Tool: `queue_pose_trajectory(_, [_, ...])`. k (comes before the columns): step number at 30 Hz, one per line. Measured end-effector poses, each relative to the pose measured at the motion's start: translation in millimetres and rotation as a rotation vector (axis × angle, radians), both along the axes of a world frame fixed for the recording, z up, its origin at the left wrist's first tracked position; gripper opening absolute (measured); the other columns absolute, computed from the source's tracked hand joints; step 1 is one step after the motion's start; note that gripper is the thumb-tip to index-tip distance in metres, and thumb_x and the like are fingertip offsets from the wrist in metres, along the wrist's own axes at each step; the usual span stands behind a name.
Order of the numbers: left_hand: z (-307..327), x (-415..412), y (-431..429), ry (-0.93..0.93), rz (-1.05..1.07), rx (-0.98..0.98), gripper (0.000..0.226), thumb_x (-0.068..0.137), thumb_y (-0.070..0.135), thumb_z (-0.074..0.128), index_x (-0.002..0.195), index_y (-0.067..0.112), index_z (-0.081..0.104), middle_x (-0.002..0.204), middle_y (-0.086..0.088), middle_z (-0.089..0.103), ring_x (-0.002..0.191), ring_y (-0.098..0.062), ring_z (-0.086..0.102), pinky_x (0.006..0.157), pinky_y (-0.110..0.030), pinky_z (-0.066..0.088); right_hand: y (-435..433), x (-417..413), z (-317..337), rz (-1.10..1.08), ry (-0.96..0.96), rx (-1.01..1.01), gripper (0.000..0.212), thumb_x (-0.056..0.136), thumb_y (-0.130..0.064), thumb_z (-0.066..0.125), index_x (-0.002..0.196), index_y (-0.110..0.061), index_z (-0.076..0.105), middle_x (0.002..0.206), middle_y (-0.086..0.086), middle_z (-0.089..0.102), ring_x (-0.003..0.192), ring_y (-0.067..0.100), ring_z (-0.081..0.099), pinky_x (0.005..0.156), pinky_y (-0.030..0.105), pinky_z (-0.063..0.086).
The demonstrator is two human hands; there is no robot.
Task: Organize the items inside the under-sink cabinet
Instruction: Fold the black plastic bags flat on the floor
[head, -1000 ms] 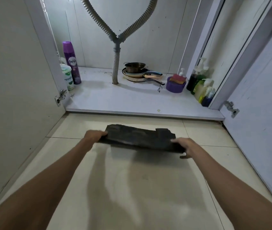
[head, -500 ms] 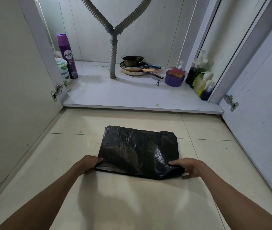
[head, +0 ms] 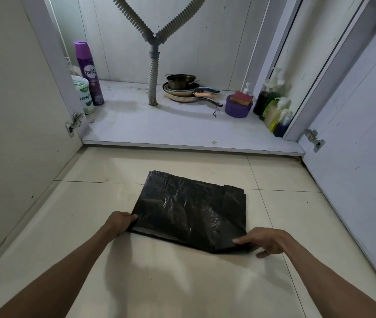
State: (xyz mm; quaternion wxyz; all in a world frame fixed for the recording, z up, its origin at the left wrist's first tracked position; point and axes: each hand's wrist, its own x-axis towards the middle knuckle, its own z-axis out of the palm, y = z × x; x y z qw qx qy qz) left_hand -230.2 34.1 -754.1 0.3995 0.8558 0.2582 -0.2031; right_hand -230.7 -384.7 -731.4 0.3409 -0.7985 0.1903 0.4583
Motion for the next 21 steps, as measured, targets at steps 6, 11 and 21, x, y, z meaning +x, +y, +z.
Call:
queue_pose_trajectory(6, [-5, 5, -1, 0.002, 0.017, 0.02, 0.044, 0.095, 0.034, 0.059, 0.062, 0.006, 0.049, 0.063, -0.009, 0.043, 0.052, -0.02, 0.037, 0.05, -0.026, 0.031, 10, 3, 13, 0.168, 0.061, -0.101, 0.08, 0.064, -0.058, 0.084, 0.13, -0.022, 0.057, 0.134, 0.002, 0.052, 0.114, 0.017, 0.052, 0.08, 0.025, 0.047])
queue_pose_trajectory(11, [-7, 6, 1, -0.017, -0.04, 0.106, 0.047, 0.093, 0.036, 0.059, 0.058, 0.008, 0.049, 0.064, -0.012, 0.049, 0.063, -0.027, 0.047, 0.057, -0.028, 0.035, 15, 2, 17, 0.198, 0.042, -0.148, 0.063, 0.07, -0.056, 0.08, 0.122, -0.023, 0.062, 0.126, 0.002, 0.057, 0.108, 0.016, 0.056, 0.079, 0.025, 0.05])
queue_pose_trajectory(21, [-15, 1, -3, -0.125, -0.138, 0.395, 0.034, 0.092, 0.045, 0.057, 0.072, 0.017, 0.061, 0.081, -0.008, 0.063, 0.098, -0.033, 0.058, 0.078, -0.034, 0.047, 26, -7, -5, 0.349, -0.152, -0.469, 0.064, 0.067, -0.06, 0.079, 0.108, -0.018, 0.053, 0.118, 0.002, 0.06, 0.108, 0.022, 0.059, 0.095, 0.033, 0.049])
